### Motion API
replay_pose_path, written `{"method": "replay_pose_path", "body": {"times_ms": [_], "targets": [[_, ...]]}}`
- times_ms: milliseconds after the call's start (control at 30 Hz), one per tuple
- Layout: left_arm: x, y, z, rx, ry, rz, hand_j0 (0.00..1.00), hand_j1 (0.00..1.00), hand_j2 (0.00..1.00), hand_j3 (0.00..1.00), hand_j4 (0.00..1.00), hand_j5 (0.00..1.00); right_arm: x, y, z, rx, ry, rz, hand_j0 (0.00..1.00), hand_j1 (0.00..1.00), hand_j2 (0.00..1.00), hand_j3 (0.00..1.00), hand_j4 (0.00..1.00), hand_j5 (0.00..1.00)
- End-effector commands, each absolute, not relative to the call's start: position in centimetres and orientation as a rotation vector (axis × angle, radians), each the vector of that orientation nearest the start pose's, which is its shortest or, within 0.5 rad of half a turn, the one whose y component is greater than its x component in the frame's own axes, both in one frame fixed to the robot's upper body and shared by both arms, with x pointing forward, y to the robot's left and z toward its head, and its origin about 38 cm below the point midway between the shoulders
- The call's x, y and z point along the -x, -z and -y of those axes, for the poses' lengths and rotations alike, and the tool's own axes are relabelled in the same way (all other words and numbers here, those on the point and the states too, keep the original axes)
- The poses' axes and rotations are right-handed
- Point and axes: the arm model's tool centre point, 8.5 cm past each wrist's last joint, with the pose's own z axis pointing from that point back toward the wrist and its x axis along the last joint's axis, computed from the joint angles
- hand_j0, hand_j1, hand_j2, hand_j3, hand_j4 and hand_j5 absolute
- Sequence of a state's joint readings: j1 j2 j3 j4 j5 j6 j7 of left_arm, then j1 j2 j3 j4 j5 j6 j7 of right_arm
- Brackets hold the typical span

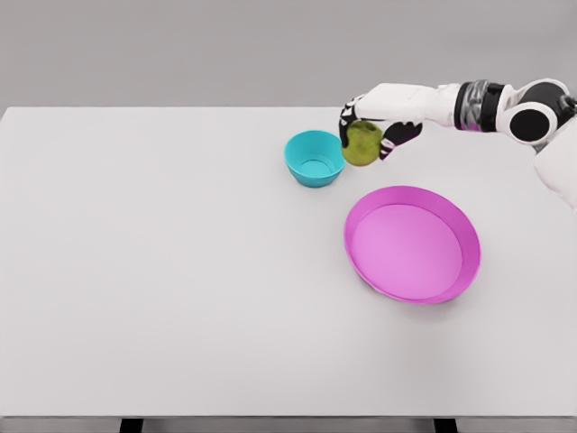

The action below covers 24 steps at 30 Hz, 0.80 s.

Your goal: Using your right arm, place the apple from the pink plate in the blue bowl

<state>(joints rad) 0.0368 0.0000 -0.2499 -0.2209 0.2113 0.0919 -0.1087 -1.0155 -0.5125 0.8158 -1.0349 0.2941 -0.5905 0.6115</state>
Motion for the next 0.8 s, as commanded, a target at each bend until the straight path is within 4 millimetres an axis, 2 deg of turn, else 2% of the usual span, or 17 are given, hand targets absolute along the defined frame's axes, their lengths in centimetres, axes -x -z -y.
{"method": "replay_pose_path", "body": {"times_ms": [0,267,533,767], "targets": [[-4.1,26.3,-24.4,0.071,0.048,0.082,1.0,1.0,1.0,1.0,1.0,1.0,-53.2,-23.7,21.3,0.257,-2.02,1.429,0.45,0.45,0.45,0.45,0.45,0.45],[-4.1,26.3,-24.4,0.071,0.048,0.082,1.0,1.0,1.0,1.0,1.0,1.0,-54.1,-24.0,18.7,0.245,-2.029,1.445,0.45,0.45,0.45,0.45,0.45,0.45],[-4.1,26.3,-24.4,0.071,0.048,0.082,1.0,1.0,1.0,1.0,1.0,1.0,-55.2,-23.6,17.8,0.262,-2.03,1.401,0.45,0.45,0.45,0.45,0.45,0.45],[-4.1,26.3,-24.4,0.071,0.048,0.082,1.0,1.0,1.0,1.0,1.0,1.0,-56.0,-23.1,16.3,0.267,-2.033,1.362,0.46,0.46,0.46,0.46,0.46,0.46]]}}
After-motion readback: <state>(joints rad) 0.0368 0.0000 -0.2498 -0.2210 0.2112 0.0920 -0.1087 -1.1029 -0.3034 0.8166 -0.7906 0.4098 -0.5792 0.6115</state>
